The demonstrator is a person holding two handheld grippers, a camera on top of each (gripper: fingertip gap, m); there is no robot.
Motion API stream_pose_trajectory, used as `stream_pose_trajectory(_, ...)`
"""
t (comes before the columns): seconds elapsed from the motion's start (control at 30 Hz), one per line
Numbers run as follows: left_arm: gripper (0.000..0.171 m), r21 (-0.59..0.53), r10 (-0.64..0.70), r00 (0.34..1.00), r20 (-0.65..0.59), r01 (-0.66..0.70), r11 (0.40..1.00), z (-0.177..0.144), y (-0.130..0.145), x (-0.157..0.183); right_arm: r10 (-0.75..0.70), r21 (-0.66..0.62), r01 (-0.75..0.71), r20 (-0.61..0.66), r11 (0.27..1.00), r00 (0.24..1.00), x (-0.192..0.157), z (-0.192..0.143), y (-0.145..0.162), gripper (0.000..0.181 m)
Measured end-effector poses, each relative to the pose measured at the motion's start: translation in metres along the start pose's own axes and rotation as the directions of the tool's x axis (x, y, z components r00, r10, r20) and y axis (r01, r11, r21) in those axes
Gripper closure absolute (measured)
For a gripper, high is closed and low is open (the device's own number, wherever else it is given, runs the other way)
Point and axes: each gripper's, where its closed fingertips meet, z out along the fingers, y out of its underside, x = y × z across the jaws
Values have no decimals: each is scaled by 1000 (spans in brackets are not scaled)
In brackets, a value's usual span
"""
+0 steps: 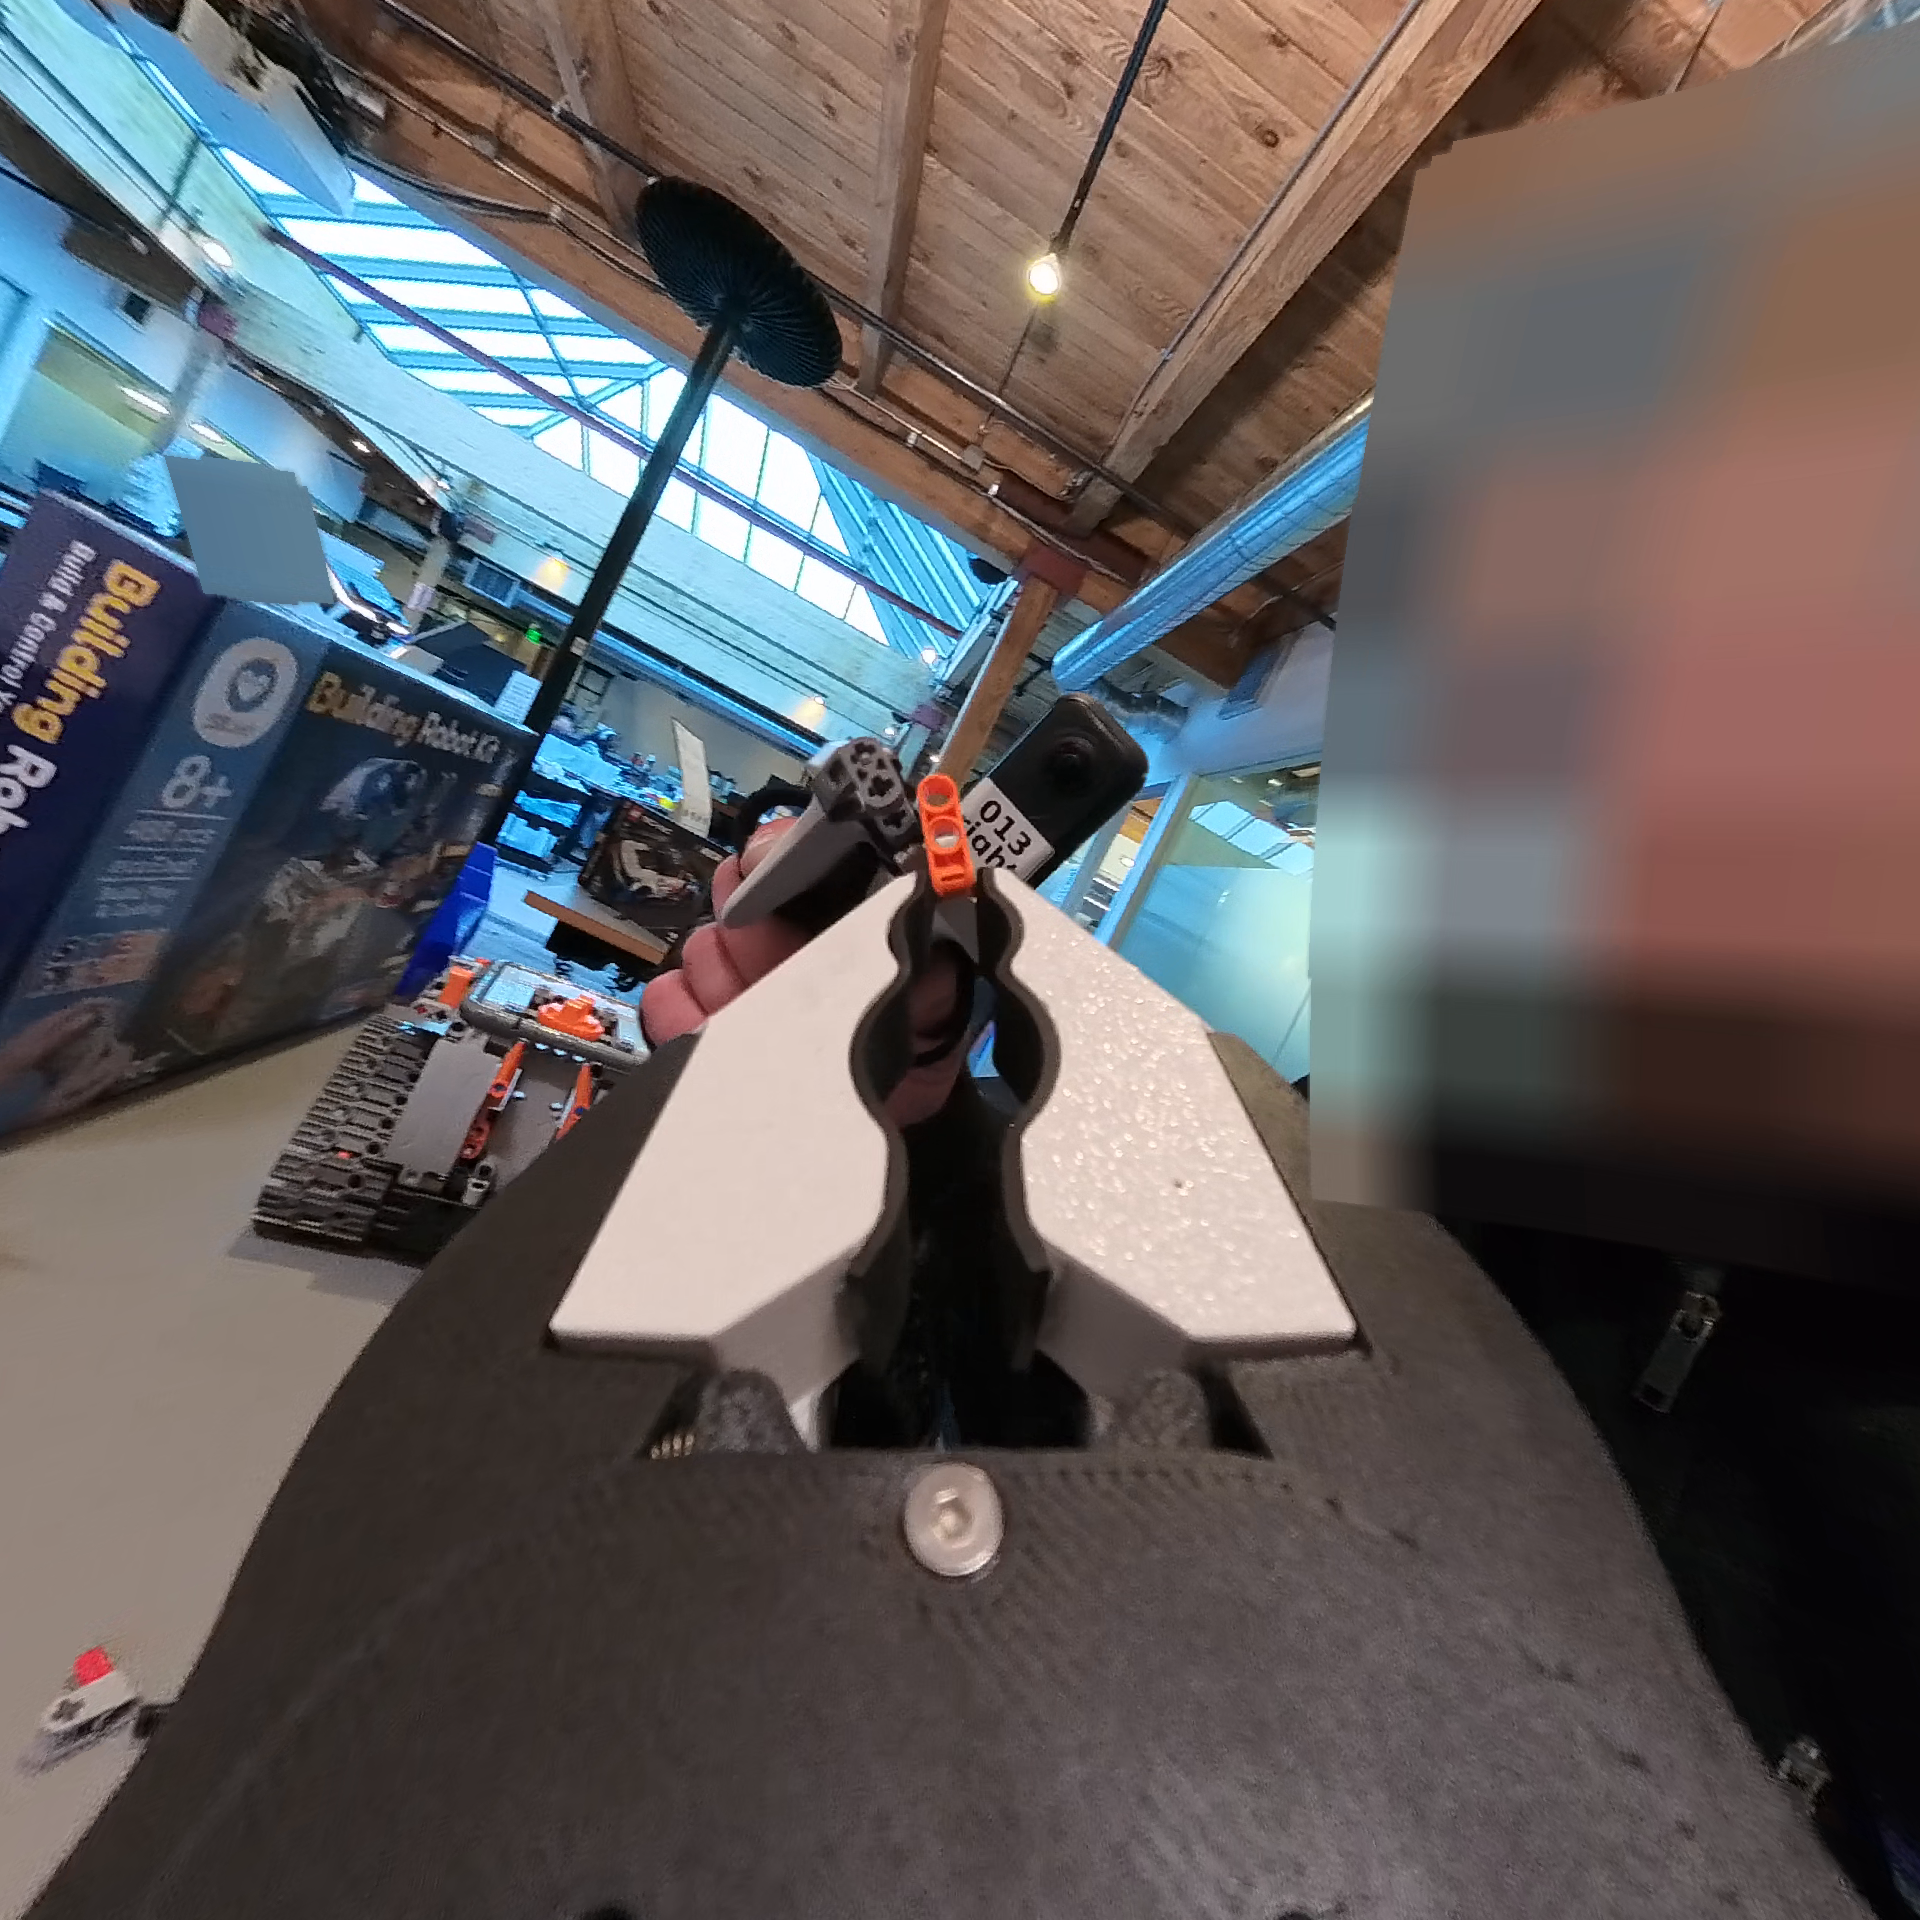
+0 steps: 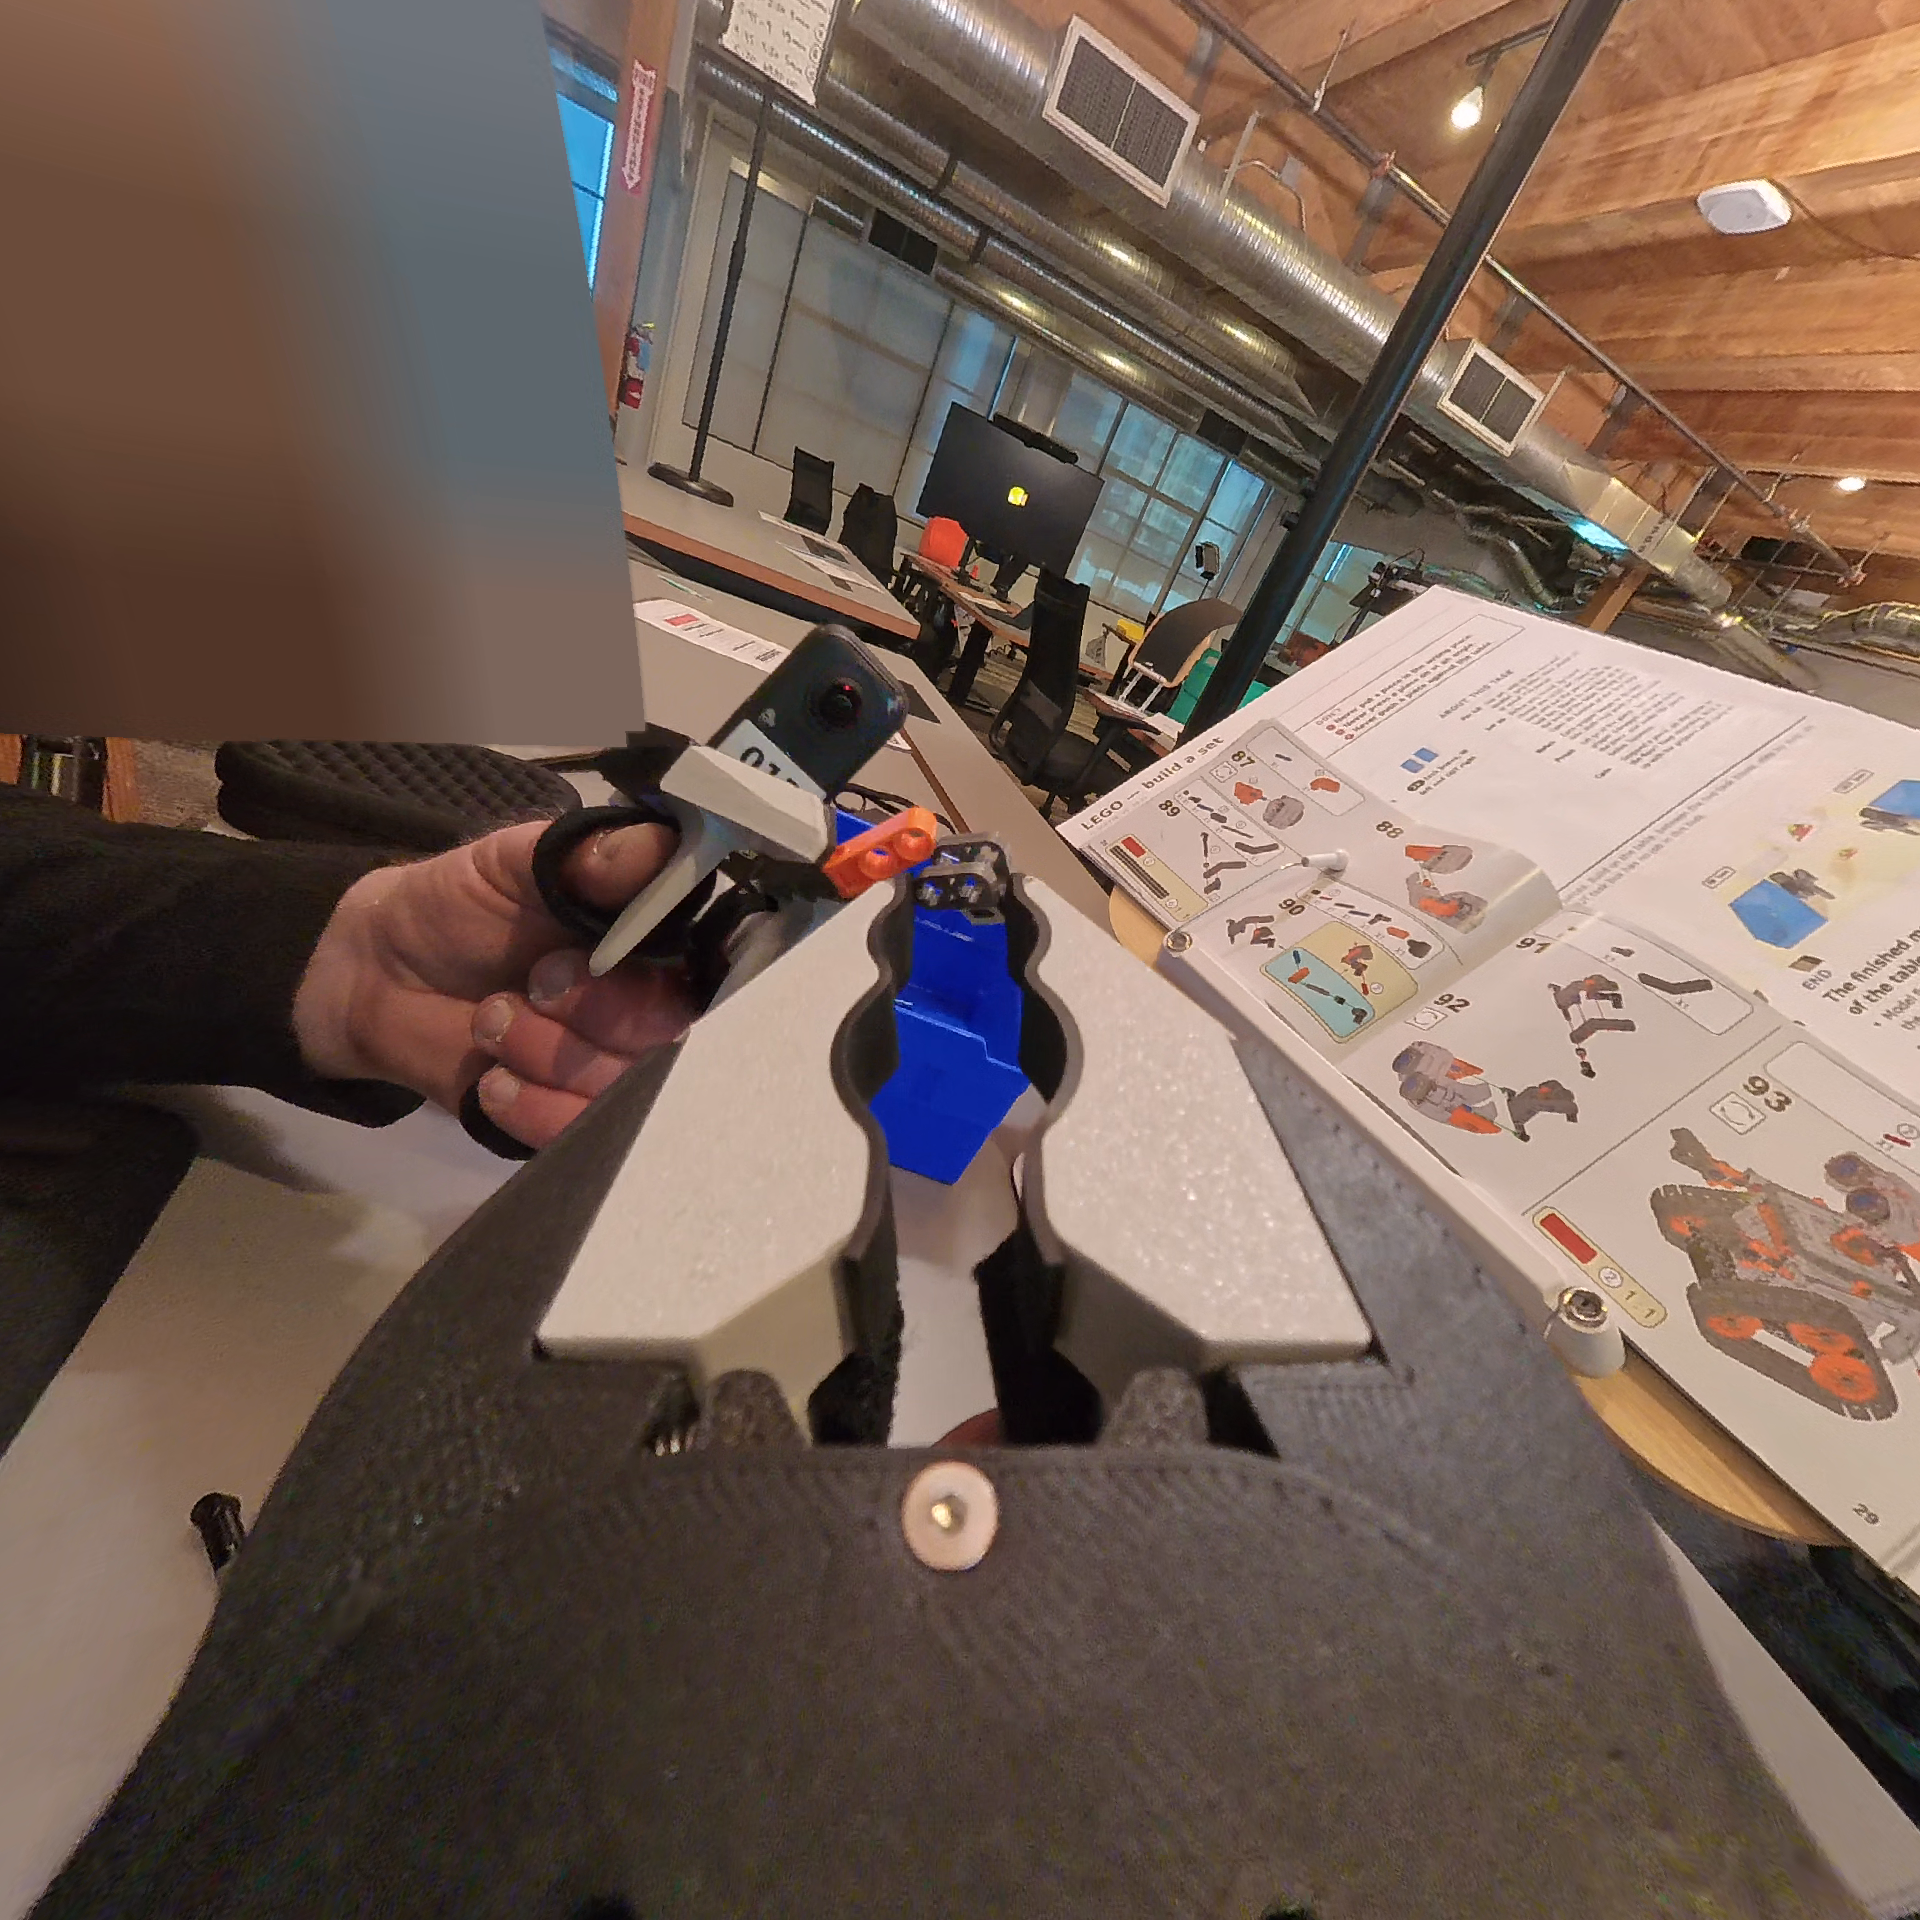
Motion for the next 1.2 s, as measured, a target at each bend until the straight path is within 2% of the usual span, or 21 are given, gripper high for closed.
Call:
stream_pose_trajectory(0.2, 166, -11, -58, 997, -51, 58, 998, -1, 2, 3, -24, 8, 24, 23, 1000, 999, -5, 0, 0, 166)
stream_pose_trajectory(0.63, 166, -122, -117, 991, -59, 109, 987, -3, 17, 7, -207, -64, 212, 72, 975, 976, -17, -3, 3, 167)
stream_pose_trajectory(0.93, 167, -167, -160, 987, -36, 152, 974, -6, 27, 3, -403, -154, 408, 63, 900, 913, -20, -2, 11, 168)
stream_pose_trajectory(1.2, 167, -225, -166, 986, 23, 167, 960, -13, 39, -4, -465, -215, 480, 119, 851, 877, -25, -2, 25, 167)
